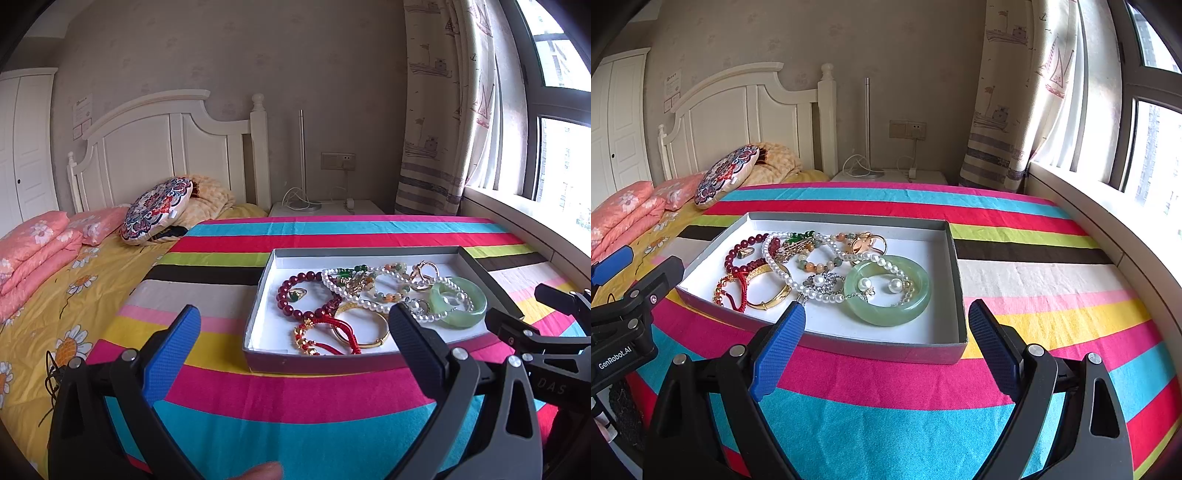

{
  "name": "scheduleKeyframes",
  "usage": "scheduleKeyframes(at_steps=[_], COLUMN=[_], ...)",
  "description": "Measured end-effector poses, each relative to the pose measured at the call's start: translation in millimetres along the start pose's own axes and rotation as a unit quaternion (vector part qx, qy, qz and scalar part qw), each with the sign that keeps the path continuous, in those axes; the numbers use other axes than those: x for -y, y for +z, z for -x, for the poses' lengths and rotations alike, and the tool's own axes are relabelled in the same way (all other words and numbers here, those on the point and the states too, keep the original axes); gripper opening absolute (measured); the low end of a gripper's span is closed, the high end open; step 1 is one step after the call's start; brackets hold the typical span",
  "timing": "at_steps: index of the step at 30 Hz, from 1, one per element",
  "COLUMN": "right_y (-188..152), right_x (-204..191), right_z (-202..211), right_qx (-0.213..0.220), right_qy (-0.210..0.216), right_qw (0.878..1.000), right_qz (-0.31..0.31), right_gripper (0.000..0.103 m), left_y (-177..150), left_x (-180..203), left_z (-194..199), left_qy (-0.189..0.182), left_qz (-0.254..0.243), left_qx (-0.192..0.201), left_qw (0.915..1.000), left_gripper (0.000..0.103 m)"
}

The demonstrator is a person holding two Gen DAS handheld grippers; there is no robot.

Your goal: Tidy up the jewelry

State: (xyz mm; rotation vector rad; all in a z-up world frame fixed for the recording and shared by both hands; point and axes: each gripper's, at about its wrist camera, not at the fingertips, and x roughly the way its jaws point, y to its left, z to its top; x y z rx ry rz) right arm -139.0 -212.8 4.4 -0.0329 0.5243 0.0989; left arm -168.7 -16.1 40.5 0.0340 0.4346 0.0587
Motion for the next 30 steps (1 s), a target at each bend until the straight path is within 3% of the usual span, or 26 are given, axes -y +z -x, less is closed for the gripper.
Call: scheduleKeyframes(at_steps=[10, 21, 23, 25, 26, 30], right_y=[0, 0, 0, -3, -5, -18], right_x=[0, 0, 0, -2, -4, -16], right_z=[1, 0, -1, -1, -2, -7], right_qx=[0.001, 0.001, -0.003, -0.018, -0.030, -0.106], right_qy=[0.000, 0.001, 0.003, 0.013, 0.018, 0.032], right_qw=[1.000, 1.000, 1.000, 1.000, 0.999, 0.993], right_qz=[0.000, -0.001, 0.000, 0.004, 0.012, 0.047], right_gripper=[0.086, 0.086, 0.086, 0.086, 0.086, 0.086], left_y=[0, -1, -1, -2, -4, -17], left_x=[-2, 3, 6, 8, 10, 8], left_z=[4, 0, -4, -14, -21, -33], left_qy=[0.023, 0.034, 0.021, -0.014, -0.033, -0.039], left_qz=[0.012, 0.003, -0.004, -0.009, -0.013, -0.010], left_qx=[0.009, -0.011, -0.032, -0.093, -0.139, -0.206], left_qw=[0.9996, 0.9993, 0.9992, 0.9955, 0.9896, 0.9777], left_gripper=[0.101, 0.101, 0.101, 0.101, 0.101, 0.101])
